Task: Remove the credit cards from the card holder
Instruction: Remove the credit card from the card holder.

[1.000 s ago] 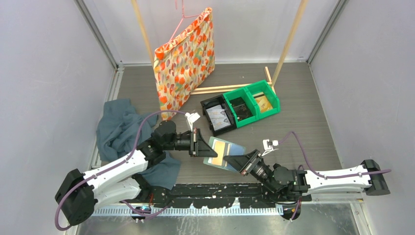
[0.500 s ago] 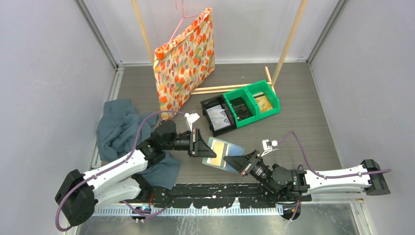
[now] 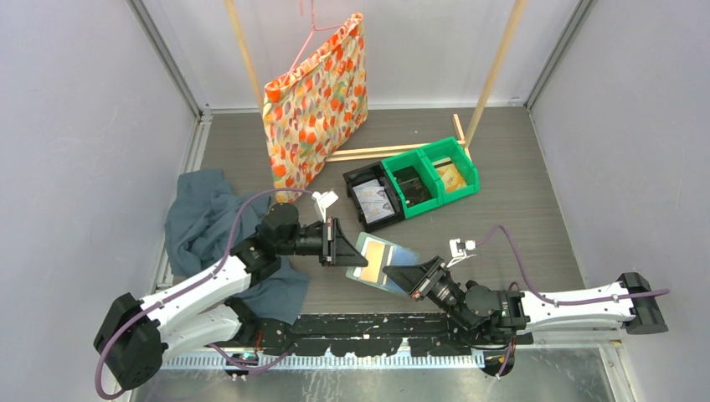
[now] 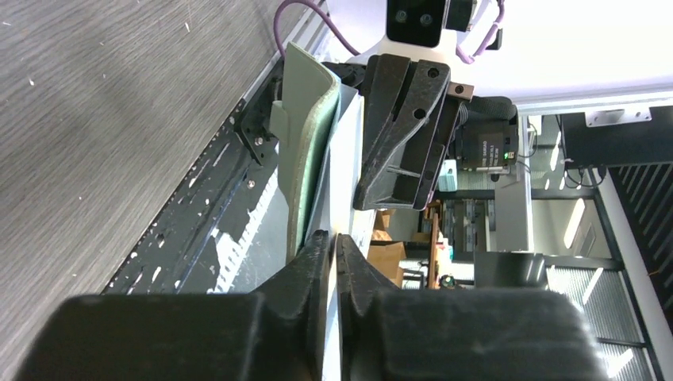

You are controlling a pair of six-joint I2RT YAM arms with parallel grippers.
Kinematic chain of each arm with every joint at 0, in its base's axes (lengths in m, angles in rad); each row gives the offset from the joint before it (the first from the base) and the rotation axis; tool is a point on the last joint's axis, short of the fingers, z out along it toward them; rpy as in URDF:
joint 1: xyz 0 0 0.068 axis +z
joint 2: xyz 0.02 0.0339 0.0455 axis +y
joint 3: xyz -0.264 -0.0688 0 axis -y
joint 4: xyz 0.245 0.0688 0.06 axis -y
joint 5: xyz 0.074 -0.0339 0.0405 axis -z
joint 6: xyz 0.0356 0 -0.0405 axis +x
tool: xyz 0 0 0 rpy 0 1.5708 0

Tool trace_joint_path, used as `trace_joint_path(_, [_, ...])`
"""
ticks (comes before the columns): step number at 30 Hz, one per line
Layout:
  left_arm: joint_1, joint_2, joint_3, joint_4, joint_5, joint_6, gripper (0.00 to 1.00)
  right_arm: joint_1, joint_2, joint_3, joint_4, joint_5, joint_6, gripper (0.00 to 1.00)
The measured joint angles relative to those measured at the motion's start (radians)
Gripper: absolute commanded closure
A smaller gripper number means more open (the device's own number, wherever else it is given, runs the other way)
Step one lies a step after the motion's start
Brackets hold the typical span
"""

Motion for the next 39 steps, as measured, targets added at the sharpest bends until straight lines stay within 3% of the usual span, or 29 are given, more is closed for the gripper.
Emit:
trace_joint_path(14, [0.016, -0.028, -0.006, 0.003, 0.014, -0.016, 0.99, 0.0, -0.045, -0.019, 0.008, -0.007, 0.041, 0.99])
trace_joint_path(36, [0.147, -0.083, -0.068, 0.003, 0.0, -0.045, 0.99, 0.0, -0.158, -0.056, -0.118, 0.042, 0.084, 0.99])
trace_joint_path(37, [0.147, -0.083, -0.068, 0.003, 0.001, -0.045, 0.96, 0.0, -0.165, -0.056, -0.127, 0.043, 0.084, 0.99])
trace_joint_path(39, [0.147, -0.082, -0.068, 0.008, 0.007, -0.045, 0.8, 0.0, -0.176, -0.056, -0.137, 0.045, 0.084, 0.99])
